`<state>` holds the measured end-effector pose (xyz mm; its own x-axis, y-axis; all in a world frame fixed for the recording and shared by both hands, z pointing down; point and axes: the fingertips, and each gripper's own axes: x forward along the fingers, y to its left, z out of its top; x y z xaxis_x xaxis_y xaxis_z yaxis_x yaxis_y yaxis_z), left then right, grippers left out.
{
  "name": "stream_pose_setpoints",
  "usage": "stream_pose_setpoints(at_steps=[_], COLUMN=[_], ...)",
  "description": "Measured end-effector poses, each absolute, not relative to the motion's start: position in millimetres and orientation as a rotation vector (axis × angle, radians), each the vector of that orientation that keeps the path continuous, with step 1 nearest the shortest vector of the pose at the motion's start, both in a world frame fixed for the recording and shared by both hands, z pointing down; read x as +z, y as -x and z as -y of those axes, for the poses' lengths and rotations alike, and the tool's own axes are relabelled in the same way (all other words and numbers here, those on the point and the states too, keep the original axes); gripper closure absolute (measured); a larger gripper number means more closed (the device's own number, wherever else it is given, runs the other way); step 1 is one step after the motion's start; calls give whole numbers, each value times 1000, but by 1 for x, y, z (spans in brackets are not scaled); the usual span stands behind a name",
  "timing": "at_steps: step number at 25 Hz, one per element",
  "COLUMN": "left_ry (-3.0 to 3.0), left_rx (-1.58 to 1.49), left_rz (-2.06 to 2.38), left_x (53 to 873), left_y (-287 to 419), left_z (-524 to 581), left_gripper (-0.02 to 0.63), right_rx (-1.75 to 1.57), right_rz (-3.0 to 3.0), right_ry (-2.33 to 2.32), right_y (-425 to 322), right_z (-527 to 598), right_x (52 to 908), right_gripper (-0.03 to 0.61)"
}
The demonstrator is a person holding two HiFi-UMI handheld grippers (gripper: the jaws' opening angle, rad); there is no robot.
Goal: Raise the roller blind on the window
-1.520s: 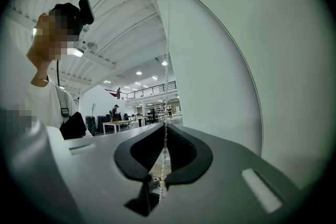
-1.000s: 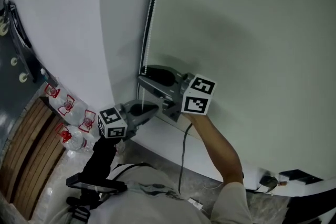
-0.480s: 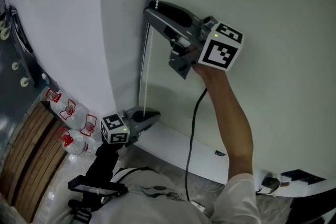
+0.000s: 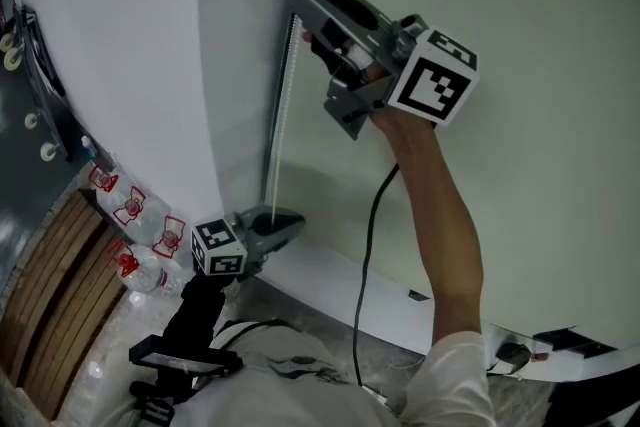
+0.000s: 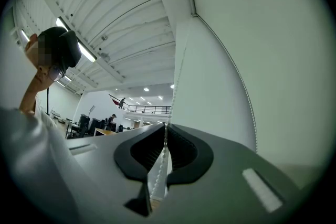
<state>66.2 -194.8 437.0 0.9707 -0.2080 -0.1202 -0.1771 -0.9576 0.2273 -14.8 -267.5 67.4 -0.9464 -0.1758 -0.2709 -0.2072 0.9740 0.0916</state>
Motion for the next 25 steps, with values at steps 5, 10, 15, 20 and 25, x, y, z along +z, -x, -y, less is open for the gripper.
stream_pose_setpoints(at_steps=[5, 10, 15, 20, 25], left_ry=[-2890, -2883, -2883, -2888, -2895], left_rx=[-218, -226, -233, -239, -239], left_rz=[295, 305, 316, 322, 316], left_x=[438, 439, 439, 434, 433], left_y=[-64, -62, -59, -58, -57], left_z=[194, 196, 197, 200, 199], left_gripper=[615, 615, 615, 615, 615], right_rx=[122, 112, 113, 89, 31], right_rz=[-2888, -2886, -2889, -2919, -2949], right_ry=[248, 227, 220, 231, 238], right_y=[13, 14, 15, 17, 19], right_z=[266, 260, 255, 253, 247], right_x=[69, 70, 79, 102, 139], right_gripper=[562, 563, 563, 565, 565])
